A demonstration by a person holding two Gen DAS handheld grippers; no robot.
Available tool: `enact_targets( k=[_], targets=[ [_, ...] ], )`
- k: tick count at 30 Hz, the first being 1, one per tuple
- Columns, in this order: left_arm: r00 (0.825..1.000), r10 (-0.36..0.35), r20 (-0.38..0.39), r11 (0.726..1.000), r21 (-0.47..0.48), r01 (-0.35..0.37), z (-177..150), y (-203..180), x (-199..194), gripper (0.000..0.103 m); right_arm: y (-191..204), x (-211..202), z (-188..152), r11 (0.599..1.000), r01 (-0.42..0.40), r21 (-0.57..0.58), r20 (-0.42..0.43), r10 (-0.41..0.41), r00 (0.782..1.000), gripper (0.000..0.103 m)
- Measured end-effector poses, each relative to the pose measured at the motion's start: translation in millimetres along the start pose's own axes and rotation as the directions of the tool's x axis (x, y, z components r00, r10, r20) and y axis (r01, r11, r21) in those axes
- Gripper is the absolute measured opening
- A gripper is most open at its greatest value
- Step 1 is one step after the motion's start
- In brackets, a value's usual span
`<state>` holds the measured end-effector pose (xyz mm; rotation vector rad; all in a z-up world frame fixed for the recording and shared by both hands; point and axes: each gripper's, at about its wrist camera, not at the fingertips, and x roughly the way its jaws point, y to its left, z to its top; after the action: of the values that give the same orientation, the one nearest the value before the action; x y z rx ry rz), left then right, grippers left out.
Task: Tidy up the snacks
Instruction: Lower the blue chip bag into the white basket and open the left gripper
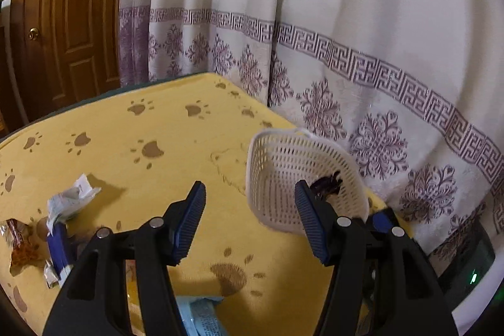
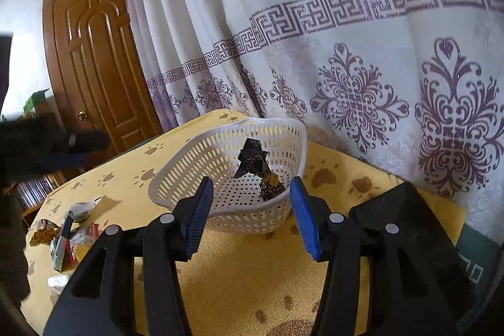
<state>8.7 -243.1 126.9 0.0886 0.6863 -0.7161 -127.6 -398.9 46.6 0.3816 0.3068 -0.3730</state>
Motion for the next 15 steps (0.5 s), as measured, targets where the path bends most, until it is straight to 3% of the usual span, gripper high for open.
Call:
enact_targets(
  k=[4,9,15],
  targets=[
    [0.995,0.054,-0.082,0.997,-0.058,-0.059,-33.8,18.6,-0.4,0.074,-0.2,-0.7,-0.5,1.000,-0.011,0.003,0.002,0.011,1.000,0.052],
    [0.980,0.133,-0.151,0.983,-0.105,-0.150,-70.4,40.0,-8.8,0.075,1.7,-1.1,-0.4,1.000,-0.016,-0.004,0.003,0.016,1.000,0.052],
    [0.969,0.114,-0.221,0.982,-0.126,-0.144,-98.3,37.5,-1.8,0.082,1.7,-1.4,-0.1,1.000,-0.015,0.000,0.002,0.015,1.000,0.052]
  ],
)
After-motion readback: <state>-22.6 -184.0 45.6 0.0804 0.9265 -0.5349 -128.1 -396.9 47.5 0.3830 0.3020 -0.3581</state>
